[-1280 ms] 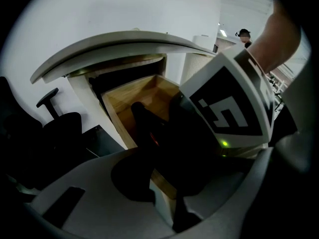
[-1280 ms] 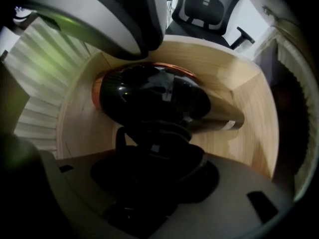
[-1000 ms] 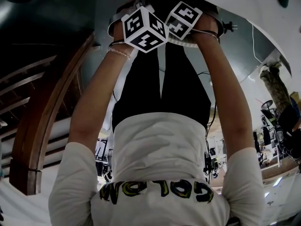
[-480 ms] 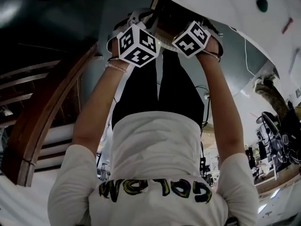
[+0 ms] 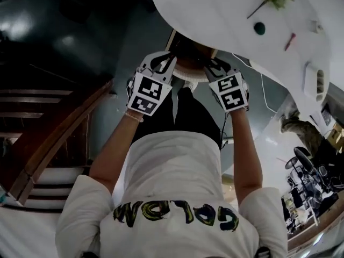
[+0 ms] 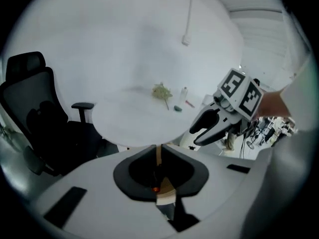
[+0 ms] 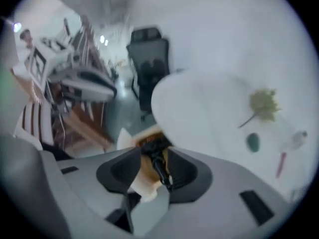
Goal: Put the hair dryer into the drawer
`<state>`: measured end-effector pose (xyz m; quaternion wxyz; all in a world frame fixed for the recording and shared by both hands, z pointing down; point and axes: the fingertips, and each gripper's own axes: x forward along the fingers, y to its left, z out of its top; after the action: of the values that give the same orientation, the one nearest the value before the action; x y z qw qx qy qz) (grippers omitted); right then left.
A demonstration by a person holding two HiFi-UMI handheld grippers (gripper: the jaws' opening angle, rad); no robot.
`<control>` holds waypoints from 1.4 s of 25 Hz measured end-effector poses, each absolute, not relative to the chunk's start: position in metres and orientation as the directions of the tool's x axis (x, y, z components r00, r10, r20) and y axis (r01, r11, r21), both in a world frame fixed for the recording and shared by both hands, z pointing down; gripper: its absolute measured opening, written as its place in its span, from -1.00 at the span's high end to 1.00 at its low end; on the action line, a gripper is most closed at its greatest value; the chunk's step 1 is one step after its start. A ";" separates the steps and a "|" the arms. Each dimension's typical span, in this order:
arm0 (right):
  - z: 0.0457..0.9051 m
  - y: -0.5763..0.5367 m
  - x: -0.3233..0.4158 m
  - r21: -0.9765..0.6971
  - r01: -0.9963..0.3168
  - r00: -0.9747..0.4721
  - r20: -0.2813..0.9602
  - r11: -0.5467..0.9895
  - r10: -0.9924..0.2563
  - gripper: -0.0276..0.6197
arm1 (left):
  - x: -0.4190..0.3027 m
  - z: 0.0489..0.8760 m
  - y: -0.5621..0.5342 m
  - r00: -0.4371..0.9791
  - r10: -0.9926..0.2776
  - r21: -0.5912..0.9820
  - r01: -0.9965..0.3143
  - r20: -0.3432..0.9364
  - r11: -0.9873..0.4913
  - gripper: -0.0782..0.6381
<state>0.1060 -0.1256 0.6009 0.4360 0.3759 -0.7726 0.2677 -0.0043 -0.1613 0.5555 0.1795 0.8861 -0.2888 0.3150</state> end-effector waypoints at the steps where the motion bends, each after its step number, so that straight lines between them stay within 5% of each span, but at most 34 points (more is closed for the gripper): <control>1: 0.579 -0.127 0.107 -0.092 -0.830 -0.356 0.847 0.550 -0.395 0.38 | -0.002 0.536 -0.161 0.651 -0.417 0.143 -0.630 0.634 -0.764 0.67; 13: 0.336 -0.124 0.112 -0.056 -0.903 -0.404 0.450 0.426 -0.797 0.68 | 0.025 0.323 -0.137 0.764 -0.570 0.172 -0.632 0.303 -0.756 0.71; 21: 0.222 -0.107 0.101 0.001 -0.898 -0.426 0.245 0.440 -0.871 0.74 | 0.020 0.223 -0.121 0.770 -0.630 0.118 -0.639 0.103 -0.760 0.72; 35: 0.154 -0.100 0.093 0.046 -0.894 -0.436 0.131 0.445 -0.890 0.82 | 0.014 0.153 -0.114 0.767 -0.640 0.082 -0.636 -0.043 -0.767 0.72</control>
<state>0.0928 -0.1003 0.1541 0.0678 0.5266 -0.8472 0.0151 0.0137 -0.1138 0.1527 0.0314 0.9394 -0.3398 -0.0342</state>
